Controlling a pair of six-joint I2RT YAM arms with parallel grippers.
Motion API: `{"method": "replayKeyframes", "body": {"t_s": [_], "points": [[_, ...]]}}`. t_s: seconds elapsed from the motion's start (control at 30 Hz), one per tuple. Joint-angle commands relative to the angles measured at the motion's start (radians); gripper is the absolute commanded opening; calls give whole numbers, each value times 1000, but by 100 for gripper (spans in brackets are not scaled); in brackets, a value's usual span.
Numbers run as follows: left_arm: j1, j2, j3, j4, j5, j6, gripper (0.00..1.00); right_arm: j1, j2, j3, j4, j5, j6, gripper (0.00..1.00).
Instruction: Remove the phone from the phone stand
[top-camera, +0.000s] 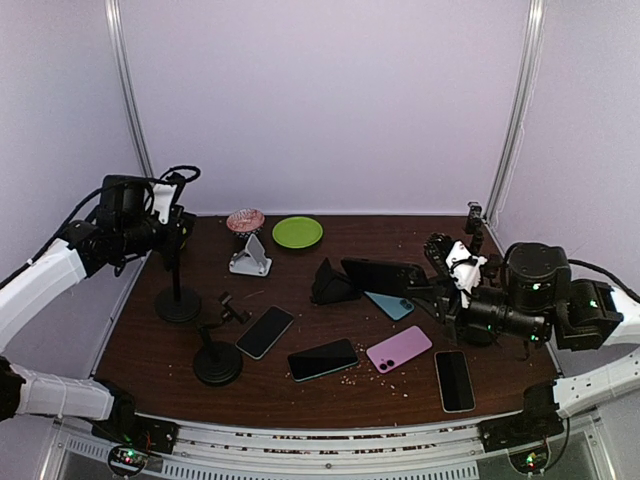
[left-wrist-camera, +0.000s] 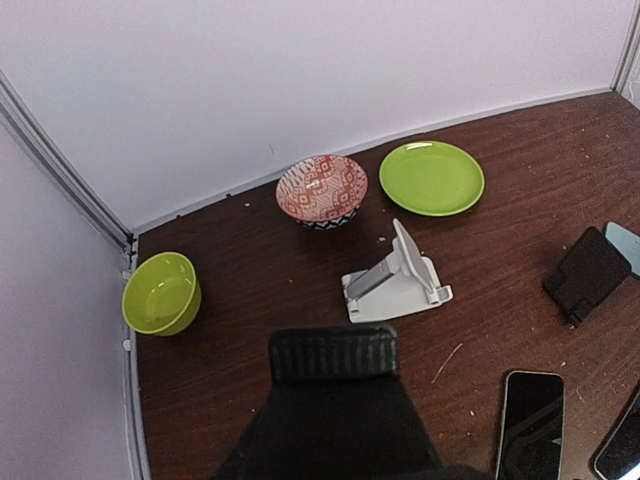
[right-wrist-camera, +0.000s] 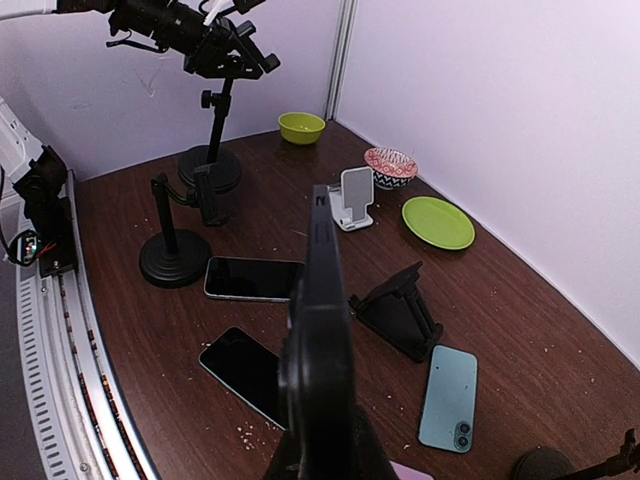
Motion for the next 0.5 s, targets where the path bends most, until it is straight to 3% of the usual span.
{"method": "replayKeyframes", "body": {"t_s": [0.0,0.47], "points": [[8,-59,-58,261,-5,-12,0,2,3,31,79,29,48,0],[8,-137,-254,373,0,-34,0,-8,-15,1,85,52,115,0]]}}
